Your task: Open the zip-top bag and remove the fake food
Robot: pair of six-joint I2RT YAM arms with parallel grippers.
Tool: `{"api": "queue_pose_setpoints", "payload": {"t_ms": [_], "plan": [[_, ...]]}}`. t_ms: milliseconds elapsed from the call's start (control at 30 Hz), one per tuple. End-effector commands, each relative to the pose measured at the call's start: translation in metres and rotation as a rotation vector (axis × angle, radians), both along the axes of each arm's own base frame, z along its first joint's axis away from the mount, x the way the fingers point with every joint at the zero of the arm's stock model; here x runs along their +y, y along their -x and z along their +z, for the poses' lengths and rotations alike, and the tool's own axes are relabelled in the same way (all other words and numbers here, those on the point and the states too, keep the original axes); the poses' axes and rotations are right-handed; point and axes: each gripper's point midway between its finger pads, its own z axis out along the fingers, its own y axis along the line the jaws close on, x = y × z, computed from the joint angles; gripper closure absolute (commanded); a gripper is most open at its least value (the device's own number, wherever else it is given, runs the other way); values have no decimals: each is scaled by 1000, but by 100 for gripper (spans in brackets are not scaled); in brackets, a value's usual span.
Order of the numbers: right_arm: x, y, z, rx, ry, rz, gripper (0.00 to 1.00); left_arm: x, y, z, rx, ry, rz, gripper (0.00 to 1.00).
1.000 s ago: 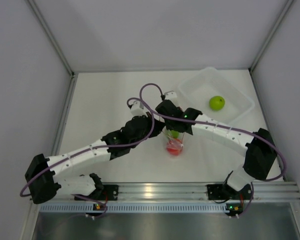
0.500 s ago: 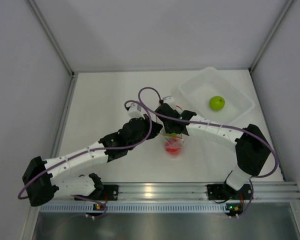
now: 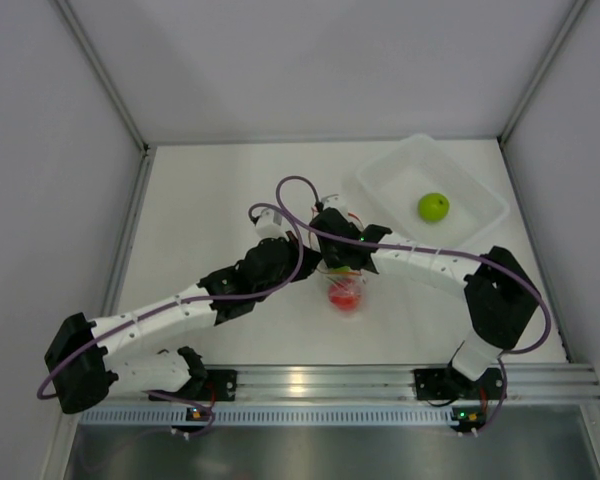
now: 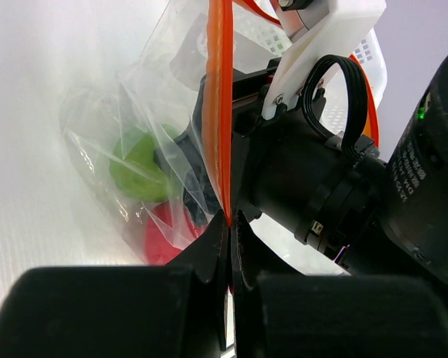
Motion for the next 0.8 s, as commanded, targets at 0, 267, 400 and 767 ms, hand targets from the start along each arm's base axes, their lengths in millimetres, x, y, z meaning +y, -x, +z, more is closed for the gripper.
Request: {"api": "queue_pose_setpoints", "payload": {"t_ms": [0, 267, 400, 767], "plan": [[8, -7, 2, -22, -48, 11, 64, 3, -7, 4, -36, 1, 17, 100], [8, -4, -6, 0, -23, 35, 52, 4, -9, 7, -53, -16, 14, 100], [3, 0, -15, 29, 2, 39, 44, 5, -11, 8, -58, -21, 15, 100], [3, 11, -47, 100, 16, 66, 37, 4, -14, 8, -56, -24, 12, 100]]}}
